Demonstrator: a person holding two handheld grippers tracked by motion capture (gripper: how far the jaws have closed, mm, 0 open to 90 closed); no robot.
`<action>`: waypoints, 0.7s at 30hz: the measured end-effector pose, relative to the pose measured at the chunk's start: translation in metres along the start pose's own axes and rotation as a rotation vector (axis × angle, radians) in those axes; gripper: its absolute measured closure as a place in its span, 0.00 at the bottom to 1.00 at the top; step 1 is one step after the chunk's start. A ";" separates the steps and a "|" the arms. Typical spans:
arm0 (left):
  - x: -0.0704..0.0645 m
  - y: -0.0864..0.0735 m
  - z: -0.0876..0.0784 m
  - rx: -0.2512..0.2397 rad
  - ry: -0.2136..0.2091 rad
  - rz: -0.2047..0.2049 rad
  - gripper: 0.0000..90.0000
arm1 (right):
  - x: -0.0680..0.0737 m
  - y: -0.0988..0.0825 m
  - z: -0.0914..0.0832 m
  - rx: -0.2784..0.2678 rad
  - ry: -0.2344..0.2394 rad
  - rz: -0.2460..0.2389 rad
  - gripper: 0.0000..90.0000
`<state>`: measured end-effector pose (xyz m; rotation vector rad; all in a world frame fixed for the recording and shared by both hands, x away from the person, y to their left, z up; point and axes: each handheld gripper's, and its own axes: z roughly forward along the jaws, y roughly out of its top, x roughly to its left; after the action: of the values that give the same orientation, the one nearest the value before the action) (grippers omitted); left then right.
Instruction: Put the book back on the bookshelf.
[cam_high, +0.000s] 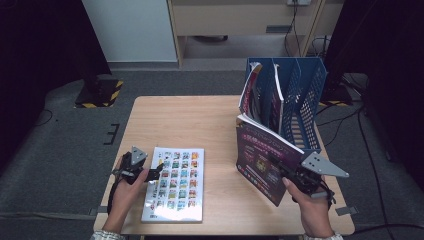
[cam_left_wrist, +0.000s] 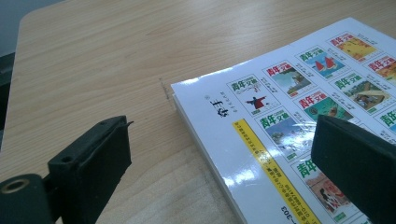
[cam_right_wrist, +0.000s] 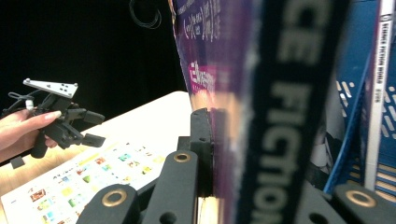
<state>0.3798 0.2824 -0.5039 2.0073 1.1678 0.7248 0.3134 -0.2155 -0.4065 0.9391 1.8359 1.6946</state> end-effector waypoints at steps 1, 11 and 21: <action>0.000 0.000 0.000 0.000 0.002 0.000 0.05 | -0.001 0.000 -0.001 0.001 -0.004 0.000 0.93; -0.001 0.000 0.001 0.004 0.004 0.009 0.05 | -0.012 0.011 -0.015 -0.006 -0.043 0.028 0.93; -0.002 -0.001 0.001 0.011 0.004 0.013 0.05 | -0.020 0.041 -0.026 -0.040 -0.065 0.041 0.93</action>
<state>0.3795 0.2806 -0.5056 2.0254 1.1643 0.7313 0.3141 -0.2473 -0.3644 1.0100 1.7464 1.6984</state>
